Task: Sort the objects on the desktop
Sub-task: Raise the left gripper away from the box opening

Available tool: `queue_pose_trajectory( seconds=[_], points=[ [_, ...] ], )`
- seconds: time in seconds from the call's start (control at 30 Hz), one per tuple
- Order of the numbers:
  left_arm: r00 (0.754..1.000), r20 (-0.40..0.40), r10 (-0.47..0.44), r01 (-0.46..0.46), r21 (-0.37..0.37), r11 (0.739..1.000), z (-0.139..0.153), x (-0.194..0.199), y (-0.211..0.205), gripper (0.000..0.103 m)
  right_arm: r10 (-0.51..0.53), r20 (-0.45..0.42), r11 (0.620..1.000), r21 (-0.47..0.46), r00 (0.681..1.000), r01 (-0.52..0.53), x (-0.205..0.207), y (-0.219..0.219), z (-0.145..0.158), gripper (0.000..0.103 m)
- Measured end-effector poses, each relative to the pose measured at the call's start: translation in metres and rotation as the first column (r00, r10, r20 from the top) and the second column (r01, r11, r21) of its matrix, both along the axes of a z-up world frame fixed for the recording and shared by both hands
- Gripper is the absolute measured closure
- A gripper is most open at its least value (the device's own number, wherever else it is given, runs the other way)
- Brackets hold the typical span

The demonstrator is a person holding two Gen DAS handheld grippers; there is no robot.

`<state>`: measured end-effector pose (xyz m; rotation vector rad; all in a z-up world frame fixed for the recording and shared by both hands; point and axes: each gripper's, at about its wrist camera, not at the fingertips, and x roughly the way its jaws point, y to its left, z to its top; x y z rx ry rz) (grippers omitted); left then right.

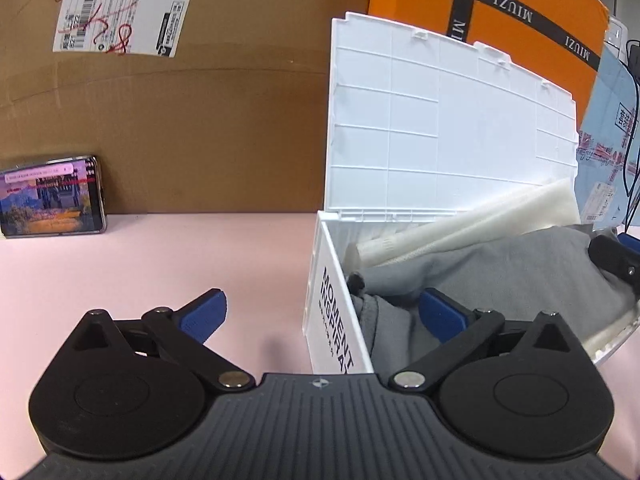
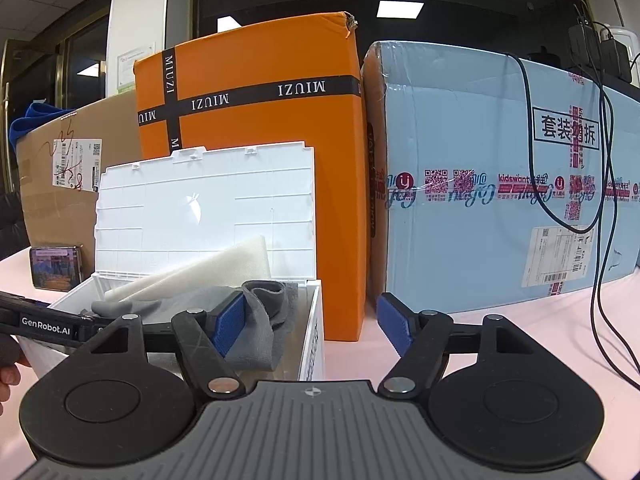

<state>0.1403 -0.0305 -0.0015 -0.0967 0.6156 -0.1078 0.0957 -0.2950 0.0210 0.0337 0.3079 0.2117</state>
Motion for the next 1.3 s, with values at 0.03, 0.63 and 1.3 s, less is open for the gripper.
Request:
queue_pose_trajectory(
  seconds=[0.03, 0.63, 1.3],
  points=[
    [1.0, 0.003, 0.0, 0.0, 0.0, 1.0, 0.0, -0.001, 0.0, 0.0, -0.001, -0.001, 1.0, -0.001, 1.0, 0.001, 0.0, 0.0, 0.0, 0.032],
    [0.995, 0.09, 0.037, -0.033, -0.045, 0.998, 0.002, -0.015, 0.006, 0.0, 0.022, -0.043, 0.979, 0.202, 0.999, -0.013, 0.007, -0.026, -0.016, 0.015],
    [0.928, 0.36, -0.096, -0.009, 0.279, 0.96, 0.1, -0.154, -0.045, 0.0, 0.059, 0.075, 0.884, 0.458, 0.995, -0.087, -0.029, -0.063, 0.009, 0.005]
  ],
)
